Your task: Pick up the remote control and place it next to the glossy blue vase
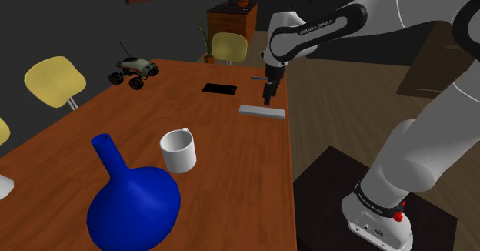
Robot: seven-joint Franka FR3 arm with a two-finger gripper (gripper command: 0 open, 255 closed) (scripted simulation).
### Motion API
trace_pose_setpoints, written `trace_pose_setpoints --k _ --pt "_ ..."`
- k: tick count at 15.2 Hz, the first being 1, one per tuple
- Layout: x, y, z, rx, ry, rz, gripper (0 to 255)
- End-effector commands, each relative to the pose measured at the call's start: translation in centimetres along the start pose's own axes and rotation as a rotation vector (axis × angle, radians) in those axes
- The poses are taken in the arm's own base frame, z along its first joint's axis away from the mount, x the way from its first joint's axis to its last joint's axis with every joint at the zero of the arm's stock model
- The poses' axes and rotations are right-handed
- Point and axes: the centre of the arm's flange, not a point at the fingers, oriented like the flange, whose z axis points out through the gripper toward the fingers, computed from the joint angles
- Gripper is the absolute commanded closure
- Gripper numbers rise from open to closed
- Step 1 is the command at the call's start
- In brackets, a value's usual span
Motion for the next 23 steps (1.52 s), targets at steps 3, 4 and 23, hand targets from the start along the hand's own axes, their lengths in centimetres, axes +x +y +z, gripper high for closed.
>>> trace_pose_setpoints --k 3,4,23 --pt "3.8 0.2 3.6 -0.023 -0.012 -0.092 0" --pt "3.8 0.2 4.1 -0.023 -0.012 -0.092 0" --pt "3.8 0.3 7.6 -0.023 -0.012 -0.092 255"
